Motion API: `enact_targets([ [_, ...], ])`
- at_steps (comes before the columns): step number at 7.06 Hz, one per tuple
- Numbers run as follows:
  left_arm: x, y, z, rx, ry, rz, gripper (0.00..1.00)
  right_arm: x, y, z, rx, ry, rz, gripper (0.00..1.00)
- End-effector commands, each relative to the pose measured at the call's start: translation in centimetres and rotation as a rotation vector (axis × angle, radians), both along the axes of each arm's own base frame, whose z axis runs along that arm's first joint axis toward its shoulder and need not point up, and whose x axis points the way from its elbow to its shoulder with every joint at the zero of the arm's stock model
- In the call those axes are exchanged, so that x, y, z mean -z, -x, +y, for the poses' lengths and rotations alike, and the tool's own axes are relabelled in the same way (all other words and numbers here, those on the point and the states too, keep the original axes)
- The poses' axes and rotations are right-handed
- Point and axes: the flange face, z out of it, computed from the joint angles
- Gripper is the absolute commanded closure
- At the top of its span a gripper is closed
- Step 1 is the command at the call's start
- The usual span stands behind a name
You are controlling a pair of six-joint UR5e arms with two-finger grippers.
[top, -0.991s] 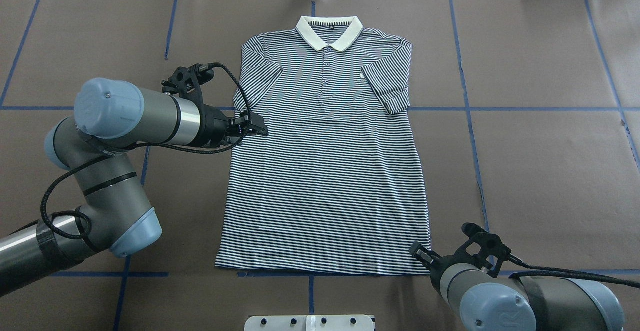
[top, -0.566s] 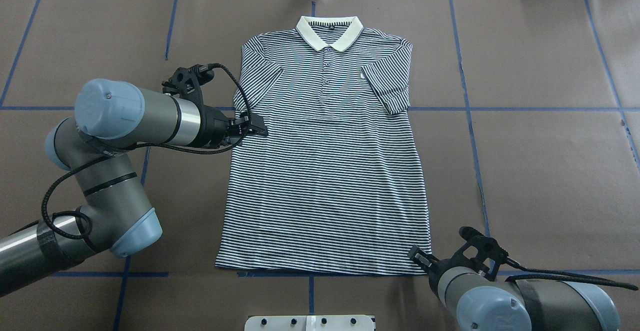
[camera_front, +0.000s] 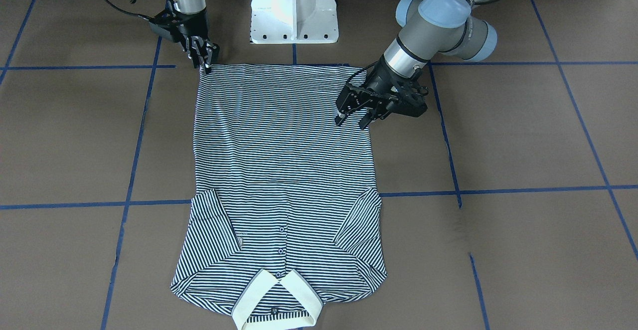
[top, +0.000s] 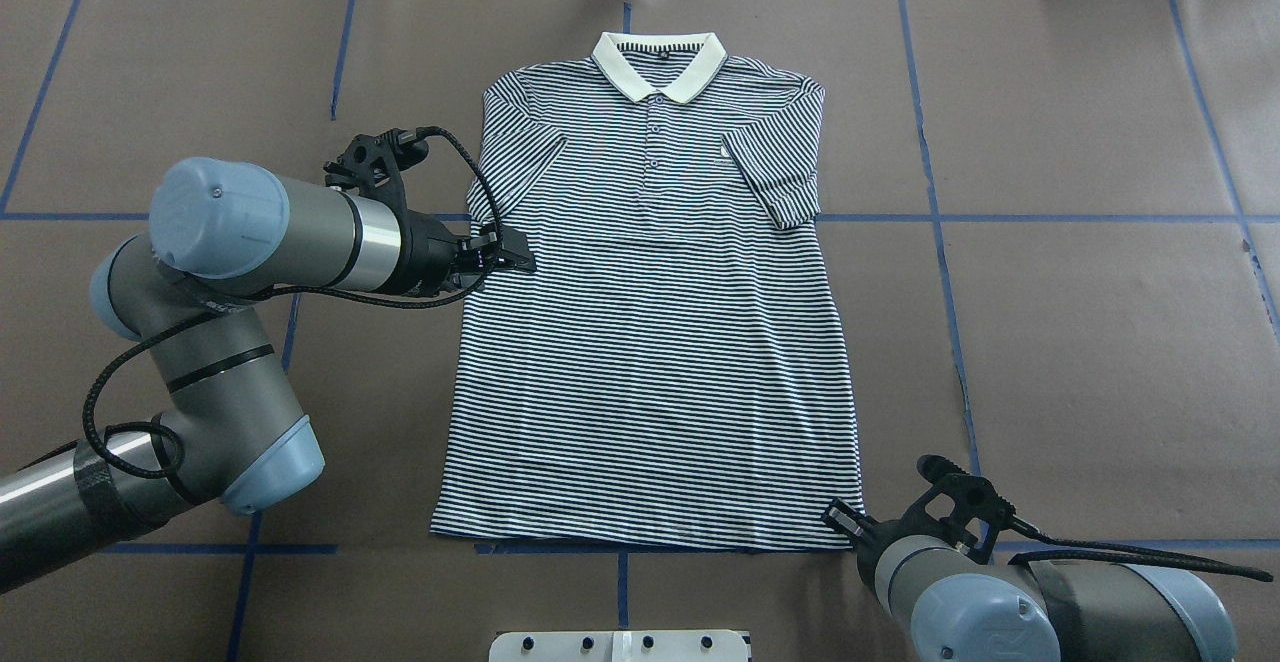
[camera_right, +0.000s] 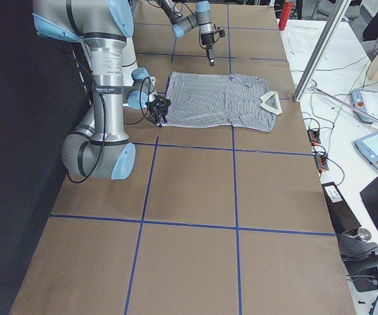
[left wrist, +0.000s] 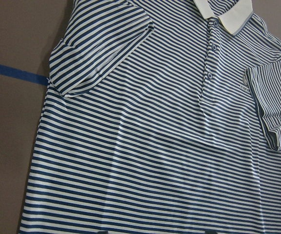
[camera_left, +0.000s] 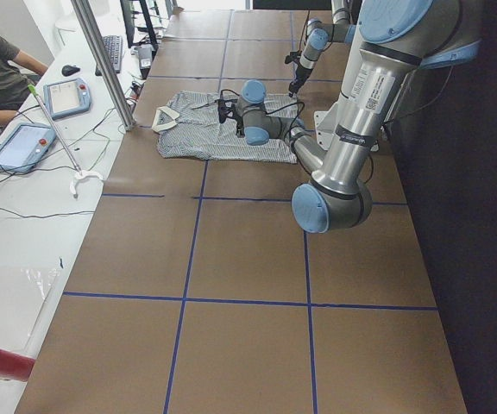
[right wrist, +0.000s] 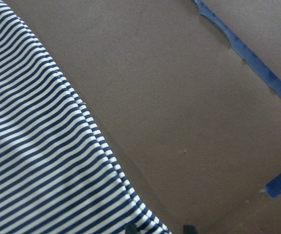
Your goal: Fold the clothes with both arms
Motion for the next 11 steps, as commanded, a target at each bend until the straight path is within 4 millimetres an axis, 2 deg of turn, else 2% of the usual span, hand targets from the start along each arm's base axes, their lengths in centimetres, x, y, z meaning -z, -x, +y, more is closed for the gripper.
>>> enact_targets([
  [1, 0.0, 0.1, 0.0, 0.002, 0.000, -0.001, 0.27, 0.2, 0.0, 0.1, 0.003, 0.000, -0.006, 1.00],
  [4, -0.3, 0.8, 0.3, 0.010, 0.006, 0.002, 0.27, 1.4, -0.7, -0.1, 0.000, -0.001, -0.032, 1.00],
  [5, 1.3, 0.2, 1.6, 0.074, 0.066, 0.042, 0.27, 2.3, -1.2, 0.0, 0.000, -0.002, -0.052, 1.00],
  [7, 1.0, -2.2, 10.8, 0.119, 0.128, -0.057, 0.27, 3.0, -1.8, 0.0, 0.001, -0.002, -0.067, 1.00],
  [8, -1.6, -3.5, 15.6, 0.162, 0.157, -0.124, 0.28, 3.1, -1.8, 0.0, 0.001, -0.002, -0.069, 1.00],
  [9, -4.4, -3.7, 18.6, 0.185, 0.168, -0.188, 0.28, 3.2, -1.9, -0.1, 0.000, -0.003, -0.071, 1.00],
  [10, -6.1, -3.9, 19.8, 0.196, 0.175, -0.232, 0.30, 3.4, -1.9, -0.1, 0.000, -0.003, -0.075, 1.00],
  [11, -6.4, -3.9, 20.0, 0.196, 0.179, -0.270, 0.30, 3.4, -1.9, -0.1, 0.000, -0.003, -0.076, 1.00],
])
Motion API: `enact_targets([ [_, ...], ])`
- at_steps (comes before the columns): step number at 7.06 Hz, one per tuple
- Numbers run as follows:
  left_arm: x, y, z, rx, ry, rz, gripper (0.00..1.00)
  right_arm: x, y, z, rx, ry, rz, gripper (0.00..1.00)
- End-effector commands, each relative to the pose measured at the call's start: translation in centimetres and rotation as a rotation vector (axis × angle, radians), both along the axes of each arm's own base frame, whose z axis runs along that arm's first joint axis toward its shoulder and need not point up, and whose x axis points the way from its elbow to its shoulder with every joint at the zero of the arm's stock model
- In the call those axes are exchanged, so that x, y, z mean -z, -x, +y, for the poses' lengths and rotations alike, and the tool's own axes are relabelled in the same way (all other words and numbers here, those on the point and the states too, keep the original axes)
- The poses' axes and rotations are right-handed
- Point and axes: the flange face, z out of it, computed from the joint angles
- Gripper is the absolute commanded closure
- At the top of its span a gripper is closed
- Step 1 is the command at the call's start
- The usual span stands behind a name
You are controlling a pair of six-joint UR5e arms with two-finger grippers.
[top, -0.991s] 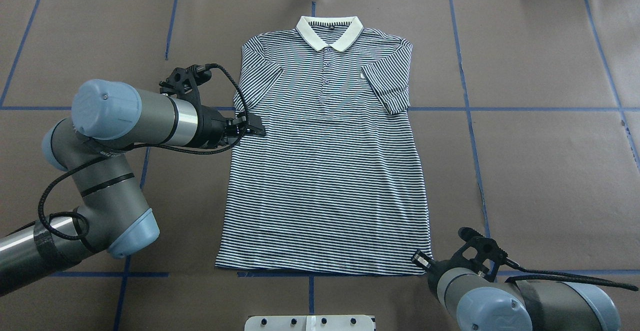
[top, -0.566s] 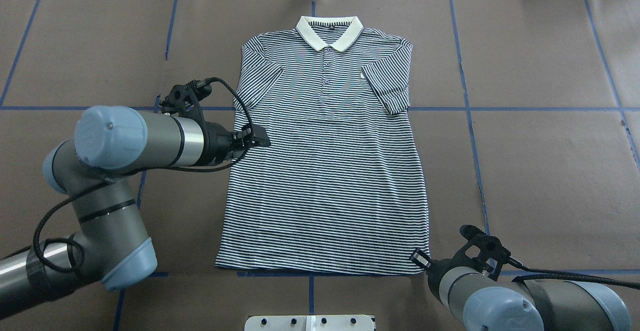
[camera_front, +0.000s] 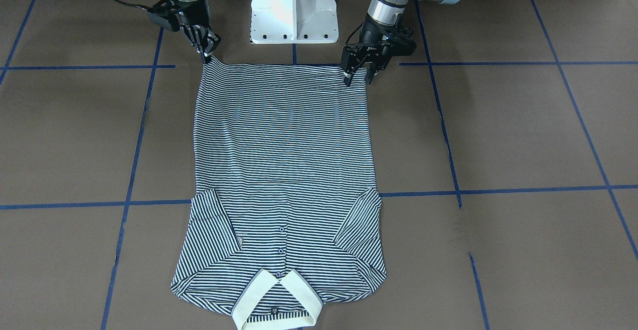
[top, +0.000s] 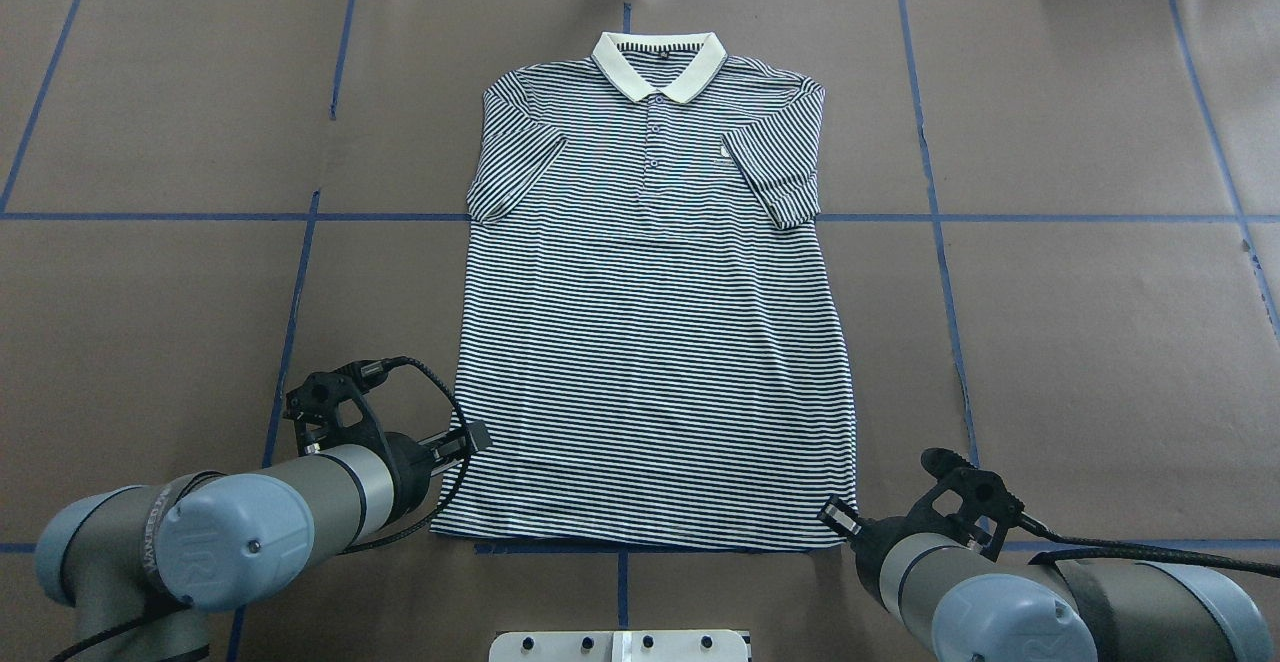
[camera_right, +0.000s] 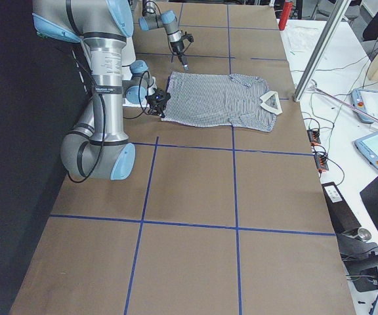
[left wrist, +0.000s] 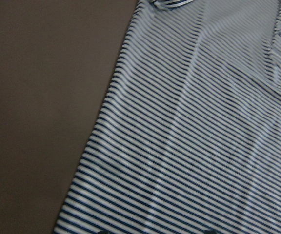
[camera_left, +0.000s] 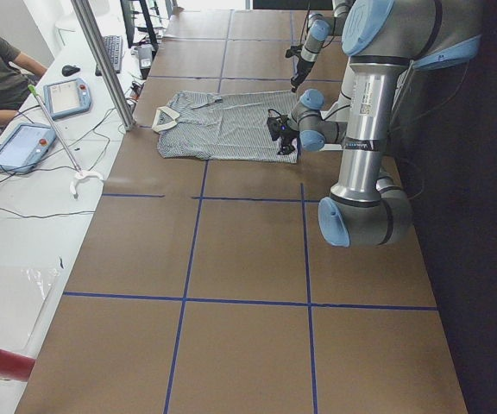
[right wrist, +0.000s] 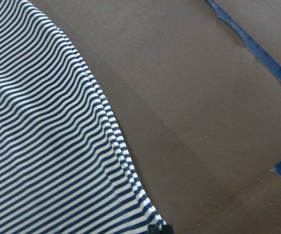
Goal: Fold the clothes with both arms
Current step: 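Grasp both hem corners nearest the robot with left and right grippers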
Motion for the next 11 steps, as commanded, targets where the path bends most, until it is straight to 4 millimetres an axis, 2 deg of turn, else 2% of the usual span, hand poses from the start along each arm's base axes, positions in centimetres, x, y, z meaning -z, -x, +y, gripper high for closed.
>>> enact_targets([
  [1, -1.7, -0.6, 1.9, -0.017, 0.016, -0.092, 0.30, 0.2, 0.0, 0.0, 0.000, 0.000, -0.004, 1.00],
  [8, -1.9, -2.1, 4.6, -0.073, 0.018, -0.106, 0.37, 0.0, -0.1, -0.1, -0.002, 0.000, 0.002, 1.00],
  [11, -2.0, -2.3, 4.9, -0.080, 0.019, -0.110, 0.43, -0.2, 0.0, 0.0, 0.003, 0.003, 0.003, 1.00],
])
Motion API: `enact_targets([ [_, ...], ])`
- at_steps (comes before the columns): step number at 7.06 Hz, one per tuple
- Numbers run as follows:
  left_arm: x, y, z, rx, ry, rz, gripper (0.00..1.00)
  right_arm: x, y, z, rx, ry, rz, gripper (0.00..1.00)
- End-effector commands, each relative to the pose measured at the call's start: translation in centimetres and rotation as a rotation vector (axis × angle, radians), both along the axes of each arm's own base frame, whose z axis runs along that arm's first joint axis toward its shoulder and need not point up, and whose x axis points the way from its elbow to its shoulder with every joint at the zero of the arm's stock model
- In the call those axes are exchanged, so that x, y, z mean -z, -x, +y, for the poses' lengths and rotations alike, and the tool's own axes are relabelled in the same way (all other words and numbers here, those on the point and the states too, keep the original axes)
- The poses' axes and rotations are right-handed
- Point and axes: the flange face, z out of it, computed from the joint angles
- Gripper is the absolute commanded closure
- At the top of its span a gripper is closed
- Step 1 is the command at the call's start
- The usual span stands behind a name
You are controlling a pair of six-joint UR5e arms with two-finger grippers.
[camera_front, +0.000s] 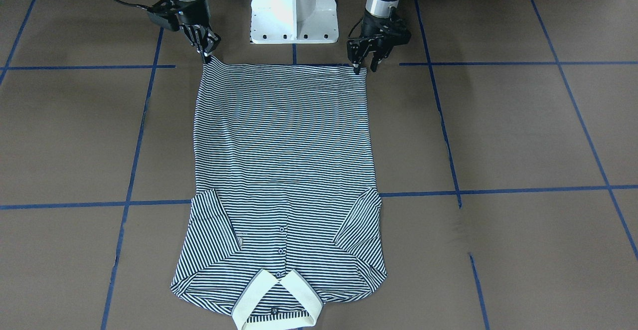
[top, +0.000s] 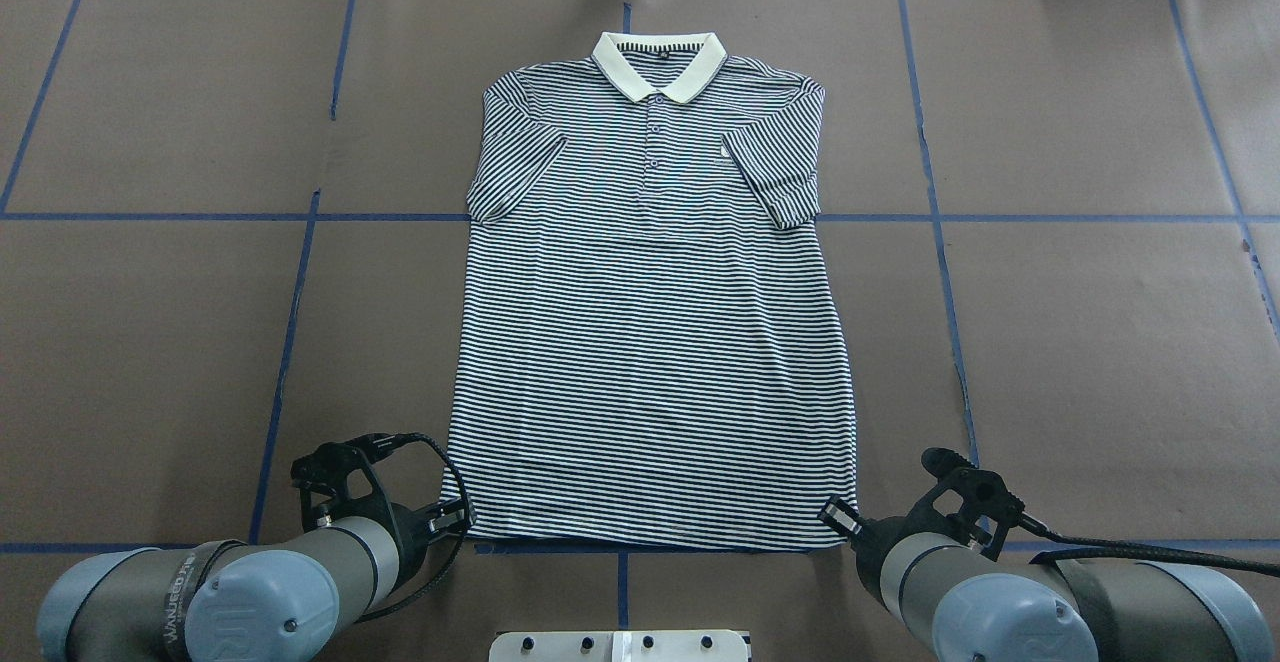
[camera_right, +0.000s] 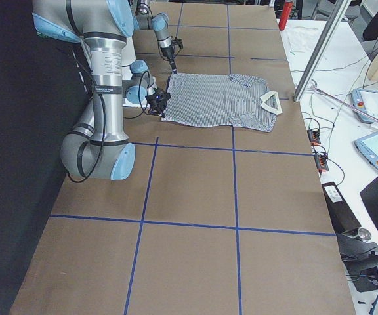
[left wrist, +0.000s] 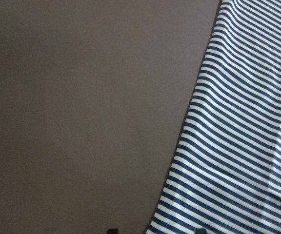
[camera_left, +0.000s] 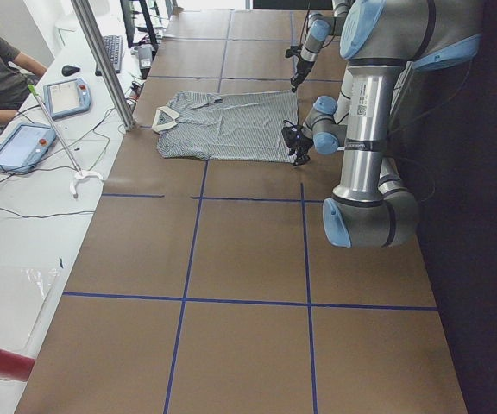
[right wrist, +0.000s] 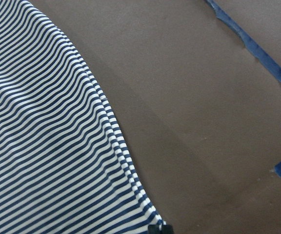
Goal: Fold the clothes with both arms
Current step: 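Grasp both hem corners nearest the robot with left and right grippers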
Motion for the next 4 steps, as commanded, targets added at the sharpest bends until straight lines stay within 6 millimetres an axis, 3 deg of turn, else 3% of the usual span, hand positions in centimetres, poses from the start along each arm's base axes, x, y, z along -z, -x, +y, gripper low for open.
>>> enact_targets([
  [1, -0.08, -0.03, 0.16, -0.004, 0.001, -0.002, 0.49, -0.09, 0.01, 0.06, 0.004, 0.004, 0.001, 1.00],
  [3, -0.22, -0.17, 0.31, -0.007, 0.001, -0.005, 0.56, -0.02, 0.04, 0.09, 0.006, 0.006, 0.000, 1.00],
  [4, -0.23, -0.17, 0.33, -0.008, 0.002, -0.005, 0.70, -0.04, 0.04, 0.09, 0.006, 0.006, 0.001, 1.00],
])
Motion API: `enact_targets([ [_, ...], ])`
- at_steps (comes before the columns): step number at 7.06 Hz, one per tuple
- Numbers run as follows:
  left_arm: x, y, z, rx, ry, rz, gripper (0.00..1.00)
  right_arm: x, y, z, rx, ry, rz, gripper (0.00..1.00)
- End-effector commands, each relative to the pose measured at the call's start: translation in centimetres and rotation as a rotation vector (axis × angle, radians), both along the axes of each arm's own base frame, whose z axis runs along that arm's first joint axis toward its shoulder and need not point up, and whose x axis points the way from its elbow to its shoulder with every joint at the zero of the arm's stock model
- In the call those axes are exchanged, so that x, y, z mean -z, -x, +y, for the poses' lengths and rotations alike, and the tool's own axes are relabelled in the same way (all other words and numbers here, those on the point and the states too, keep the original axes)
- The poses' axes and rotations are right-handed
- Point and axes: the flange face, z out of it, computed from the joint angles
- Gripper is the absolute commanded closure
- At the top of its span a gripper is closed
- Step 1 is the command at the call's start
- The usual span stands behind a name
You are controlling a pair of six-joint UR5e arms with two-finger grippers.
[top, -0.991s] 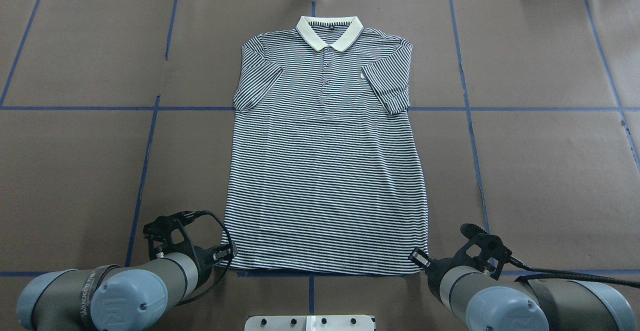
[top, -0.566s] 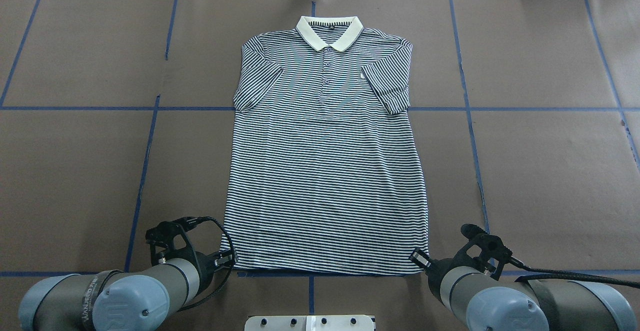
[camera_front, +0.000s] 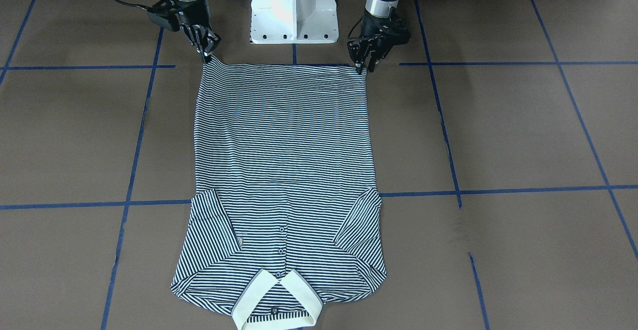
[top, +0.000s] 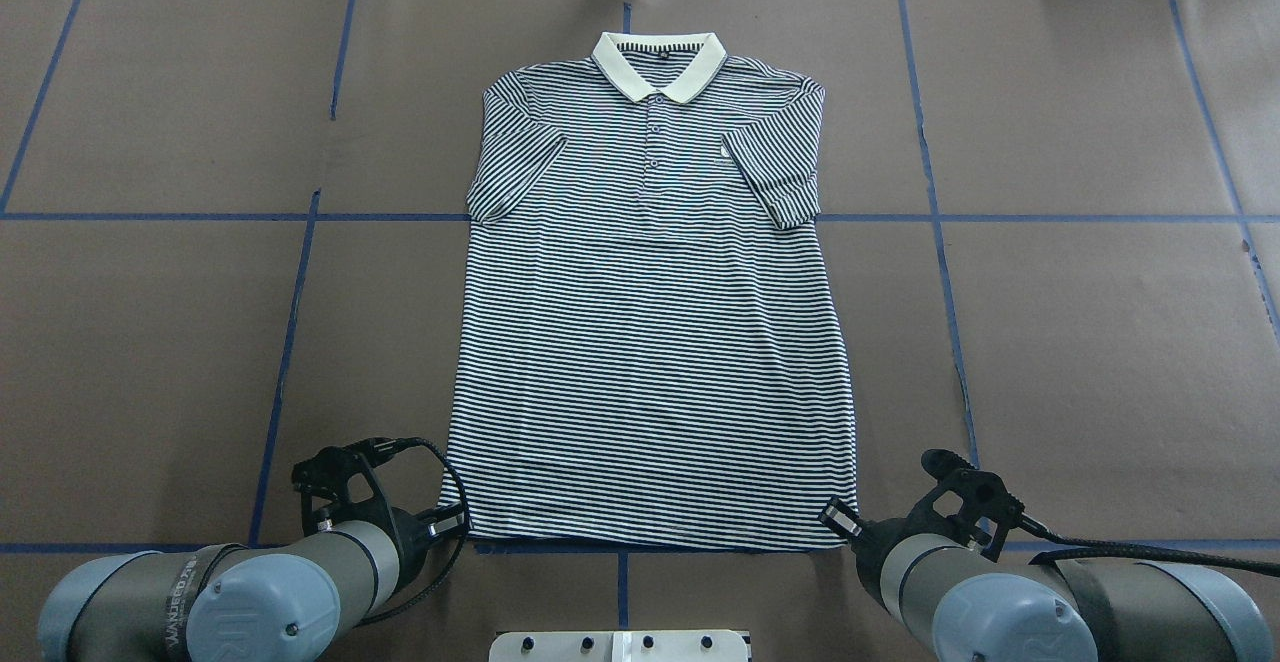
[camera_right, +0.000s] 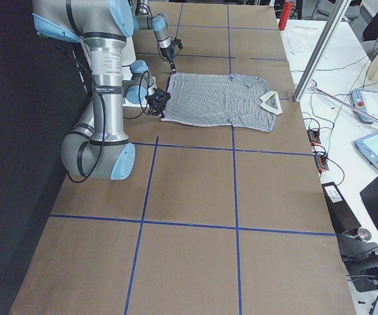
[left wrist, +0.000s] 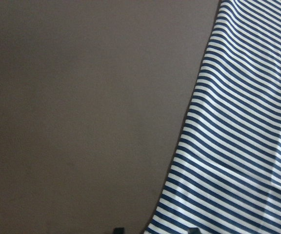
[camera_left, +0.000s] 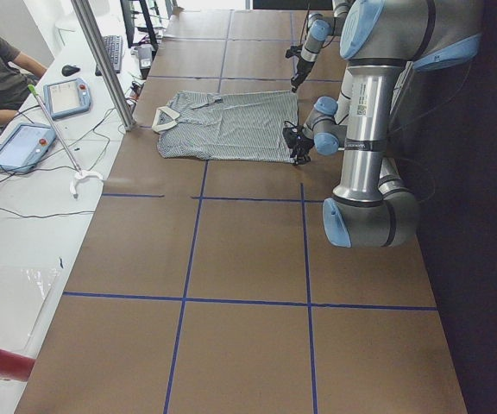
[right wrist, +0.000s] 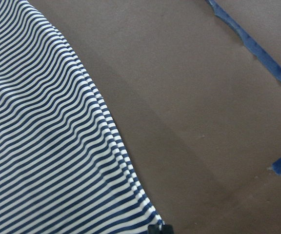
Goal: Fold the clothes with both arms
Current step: 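Grasp both hem corners nearest the robot with left and right grippers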
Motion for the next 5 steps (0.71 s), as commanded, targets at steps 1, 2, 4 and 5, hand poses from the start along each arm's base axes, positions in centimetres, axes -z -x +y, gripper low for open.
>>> enact_targets([
  [1, 0.1, 0.0, 0.1, -0.003, 0.001, 0.002, 0.94, 0.0, 0.0, 0.0, 0.001, 0.001, 0.000, 1.00],
  [2, 0.3, 0.1, 0.2, -0.006, 0.000, -0.009, 1.00, 0.0, 0.0, 0.0, 0.002, 0.002, -0.001, 1.00],
  [4, 0.9, 0.3, 0.7, -0.040, 0.025, -0.004, 1.00, 0.0, -0.1, 0.0, 0.002, 0.002, -0.001, 1.00],
  [5, 2.3, 1.2, 0.7, -0.038, 0.024, 0.019, 1.00, 0.0, 0.0, 0.1, 0.005, 0.004, -0.001, 1.00],
])
